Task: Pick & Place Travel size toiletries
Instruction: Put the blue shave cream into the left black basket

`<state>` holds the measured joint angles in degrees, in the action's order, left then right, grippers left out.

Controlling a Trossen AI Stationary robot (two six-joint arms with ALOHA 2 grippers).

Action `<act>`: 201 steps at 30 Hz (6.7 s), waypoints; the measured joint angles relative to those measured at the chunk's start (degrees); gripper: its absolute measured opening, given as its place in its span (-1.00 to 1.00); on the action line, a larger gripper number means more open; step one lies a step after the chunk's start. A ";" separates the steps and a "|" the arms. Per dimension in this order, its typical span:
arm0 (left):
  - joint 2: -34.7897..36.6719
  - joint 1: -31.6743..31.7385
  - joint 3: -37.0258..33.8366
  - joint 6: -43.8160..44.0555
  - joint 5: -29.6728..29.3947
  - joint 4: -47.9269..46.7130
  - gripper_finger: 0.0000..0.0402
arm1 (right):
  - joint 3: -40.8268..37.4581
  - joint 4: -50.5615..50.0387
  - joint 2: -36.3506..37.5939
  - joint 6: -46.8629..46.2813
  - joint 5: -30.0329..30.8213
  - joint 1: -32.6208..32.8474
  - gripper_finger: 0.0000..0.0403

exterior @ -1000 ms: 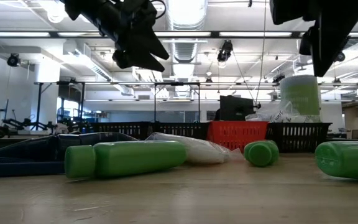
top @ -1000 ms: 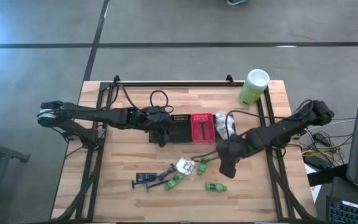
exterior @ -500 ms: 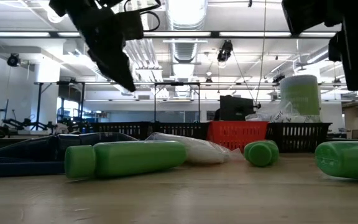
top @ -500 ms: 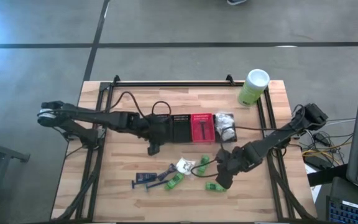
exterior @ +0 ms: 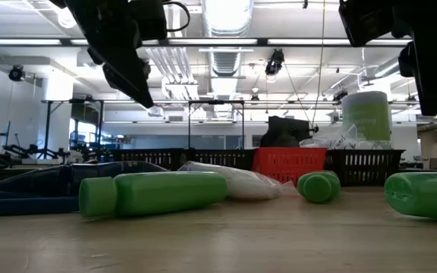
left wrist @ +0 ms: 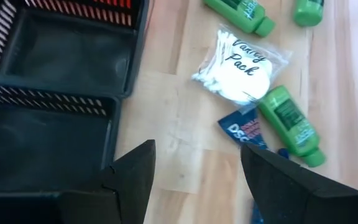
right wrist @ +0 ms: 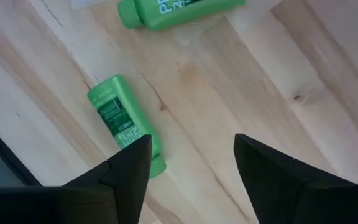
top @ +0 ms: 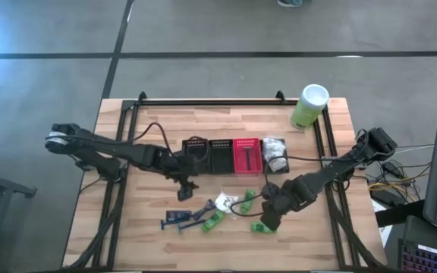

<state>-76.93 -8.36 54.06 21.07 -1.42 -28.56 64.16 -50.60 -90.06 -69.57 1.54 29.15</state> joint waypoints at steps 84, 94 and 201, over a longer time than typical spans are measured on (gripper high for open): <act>-19.58 -19.74 -0.11 12.98 -5.12 2.55 -0.21 | -2.18 -4.49 1.16 -10.92 10.81 17.50 0.22; -19.01 -19.36 1.58 10.77 -3.69 1.56 -0.34 | -2.27 -4.56 1.14 -9.69 12.17 17.27 0.11; -5.53 -8.17 -16.63 33.43 9.78 41.94 -0.56 | -4.72 -6.10 1.18 -13.72 14.84 15.54 0.10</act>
<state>-82.46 -16.53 37.44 54.51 8.35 13.39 59.44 -56.70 -88.88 -83.29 16.38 44.69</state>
